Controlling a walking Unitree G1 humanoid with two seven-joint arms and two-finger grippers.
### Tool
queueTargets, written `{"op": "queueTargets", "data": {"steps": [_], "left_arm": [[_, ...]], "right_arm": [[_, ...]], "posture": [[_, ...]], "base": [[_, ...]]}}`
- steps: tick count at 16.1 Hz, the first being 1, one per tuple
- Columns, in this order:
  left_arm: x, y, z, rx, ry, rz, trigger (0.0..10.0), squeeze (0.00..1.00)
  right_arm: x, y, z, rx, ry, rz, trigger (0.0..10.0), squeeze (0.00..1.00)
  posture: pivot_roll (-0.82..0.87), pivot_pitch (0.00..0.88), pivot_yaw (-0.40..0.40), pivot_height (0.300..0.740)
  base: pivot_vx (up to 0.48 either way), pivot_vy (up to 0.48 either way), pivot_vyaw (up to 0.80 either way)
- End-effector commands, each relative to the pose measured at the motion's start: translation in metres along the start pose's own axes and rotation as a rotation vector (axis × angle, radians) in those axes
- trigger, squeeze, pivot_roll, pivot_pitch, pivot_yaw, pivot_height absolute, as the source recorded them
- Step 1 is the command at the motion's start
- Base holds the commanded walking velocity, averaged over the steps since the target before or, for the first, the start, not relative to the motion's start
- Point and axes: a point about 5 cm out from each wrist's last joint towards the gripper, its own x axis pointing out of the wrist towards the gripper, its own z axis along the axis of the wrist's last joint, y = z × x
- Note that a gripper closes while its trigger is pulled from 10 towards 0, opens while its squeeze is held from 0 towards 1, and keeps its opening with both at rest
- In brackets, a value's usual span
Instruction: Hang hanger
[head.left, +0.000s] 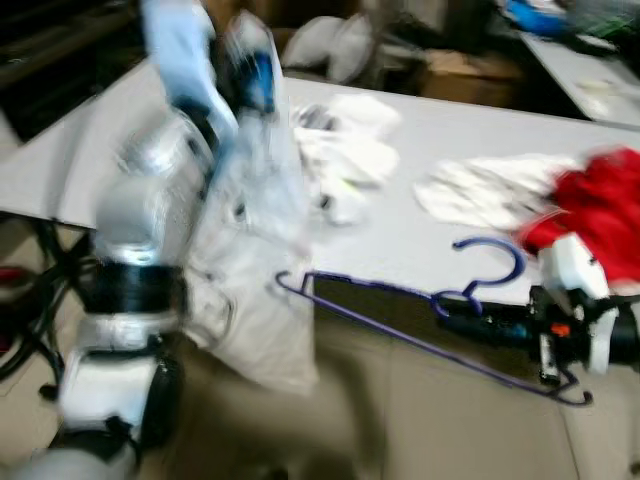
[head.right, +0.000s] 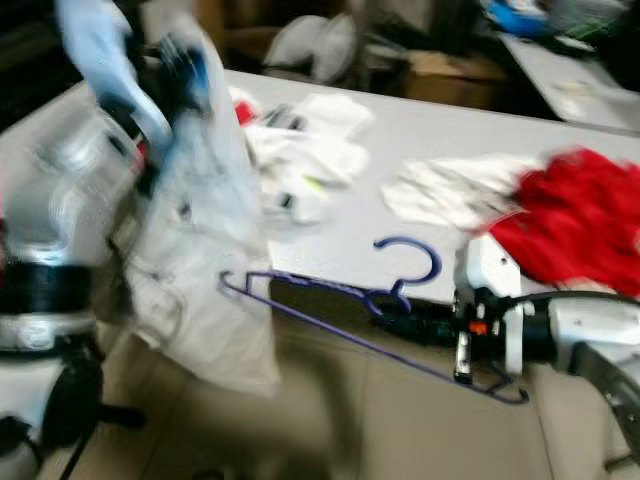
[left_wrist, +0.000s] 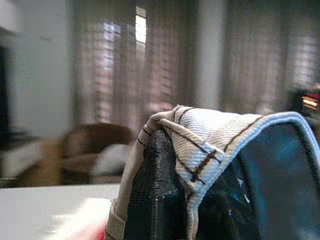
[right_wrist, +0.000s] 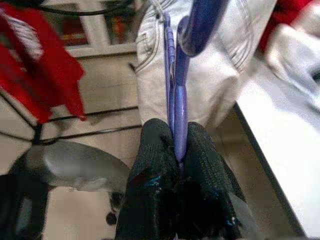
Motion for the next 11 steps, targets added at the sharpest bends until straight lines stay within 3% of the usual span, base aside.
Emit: {"op": "queueTargets", "data": {"steps": [1, 2, 5, 6, 8, 9, 10, 11], "left_arm": [[0.011, -0.009, 0.021, -0.016, -0.080, -0.047, 10.0, 0.00], [0.020, -0.015, 0.042, -0.047, -0.144, -0.094, 10.0, 0.00], [0.030, -0.026, 0.084, -0.126, -0.267, -0.174, 10.0, 0.00], [0.030, -0.026, 0.084, -0.126, -0.267, -0.174, 10.0, 0.00], [0.031, -0.029, 0.099, -0.137, -0.309, -0.216, 10.0, 0.00], [0.031, -0.029, 0.103, -0.134, -0.320, -0.225, 10.0, 0.00], [0.030, -0.027, 0.111, -0.156, -0.342, -0.231, 10.0, 0.00], [0.030, -0.026, 0.114, -0.164, -0.349, -0.232, 10.0, 0.00]], "right_arm": [[0.001, 0.001, 0.002, -0.011, 0.005, 0.019, 10.0, 0.00], [0.020, 0.000, 0.003, -0.035, -0.004, 0.028, 10.0, 0.00], [0.058, -0.014, 0.012, -0.101, -0.056, -0.002, 10.0, 0.00], [0.058, -0.014, 0.012, -0.101, -0.056, -0.002, 10.0, 0.00], [0.074, -0.023, 0.024, -0.140, -0.092, 0.019, 10.0, 0.00], [0.079, -0.033, 0.030, -0.177, -0.097, -0.034, 10.0, 0.00], [0.086, -0.072, 0.055, -0.236, -0.164, -0.253, 10.0, 0.00], [0.088, -0.085, 0.064, -0.247, -0.194, -0.324, 10.0, 0.00]], "posture": [[0.02, 0.000, -0.018, 0.740], [0.03, 0.000, -0.015, 0.740], [0.03, 0.000, -0.012, 0.740], [0.03, 0.000, -0.012, 0.740], [0.04, 0.000, -0.018, 0.740], [0.04, 0.000, -0.020, 0.740], [0.05, 0.000, -0.022, 0.740], [0.05, 0.000, -0.022, 0.740]], "base": [[0.390, 0.000, 0.00], [0.394, 0.000, 0.00], [0.390, 0.000, 0.00], [0.390, 0.000, 0.00], [0.386, 0.000, 0.00], [0.386, 0.000, 0.00], [0.386, 0.000, 0.00], [0.386, 0.000, 0.00]]}}
